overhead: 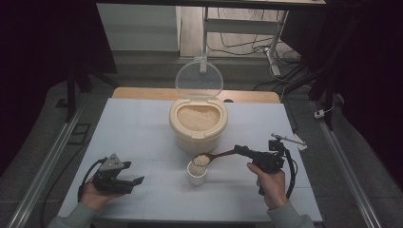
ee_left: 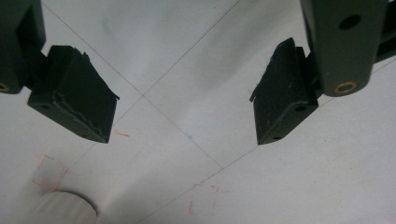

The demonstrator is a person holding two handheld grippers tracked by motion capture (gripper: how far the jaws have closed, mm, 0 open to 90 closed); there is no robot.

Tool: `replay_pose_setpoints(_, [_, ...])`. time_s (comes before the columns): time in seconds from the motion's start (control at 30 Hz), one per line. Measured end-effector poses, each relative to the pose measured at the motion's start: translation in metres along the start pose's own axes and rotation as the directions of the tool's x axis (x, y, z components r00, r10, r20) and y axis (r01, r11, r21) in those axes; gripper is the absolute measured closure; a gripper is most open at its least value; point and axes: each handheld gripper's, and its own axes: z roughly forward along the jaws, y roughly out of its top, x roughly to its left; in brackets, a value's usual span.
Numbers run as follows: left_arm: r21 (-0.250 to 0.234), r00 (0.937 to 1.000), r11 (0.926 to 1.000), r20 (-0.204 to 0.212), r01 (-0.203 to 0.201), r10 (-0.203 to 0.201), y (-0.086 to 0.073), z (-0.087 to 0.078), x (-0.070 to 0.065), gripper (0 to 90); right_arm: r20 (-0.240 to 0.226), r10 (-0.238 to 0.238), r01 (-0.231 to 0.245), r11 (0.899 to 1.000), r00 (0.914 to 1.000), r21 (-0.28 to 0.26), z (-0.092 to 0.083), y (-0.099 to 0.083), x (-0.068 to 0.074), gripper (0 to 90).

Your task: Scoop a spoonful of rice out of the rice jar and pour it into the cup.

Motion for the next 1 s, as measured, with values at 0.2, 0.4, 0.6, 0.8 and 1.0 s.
replay_pose_setpoints(0.2, [0.002,1.0,1.0,0.0,-0.001,0.001,0.0,0.0,0.0,21.4,0.01,-0.1,0.1,0.995,0.995,-0.02,0.0,-0.003,0.008,82.8])
replay_pose_setpoints(0.4, [0.0,1.0,1.0,-0.002,-0.002,0.002,0.0,0.0,0.0,21.4,0.007,-0.234,0.234,0.971,0.9722,-0.048,-0.004,-0.007,0.021,82.8])
replay_pose_setpoints(0.6, [-0.002,1.0,1.0,-0.004,0.001,-0.001,-0.001,-0.001,0.0,21.5,0.048,-0.432,0.435,0.898,0.9005,-0.063,-0.007,-0.014,0.039,82.8])
replay_pose_setpoints(0.8, [-0.003,1.0,1.0,-0.005,-0.002,0.002,-0.001,-0.001,0.0,21.5,0.024,-0.482,0.483,0.871,0.8756,-0.091,-0.011,-0.016,0.042,82.8])
replay_pose_setpoints(1.0, [0.0,1.0,1.0,-0.004,0.0,0.0,-0.001,0.0,0.001,21.5,-0.009,-0.449,0.444,0.886,0.8934,-0.133,-0.02,-0.011,0.032,82.8])
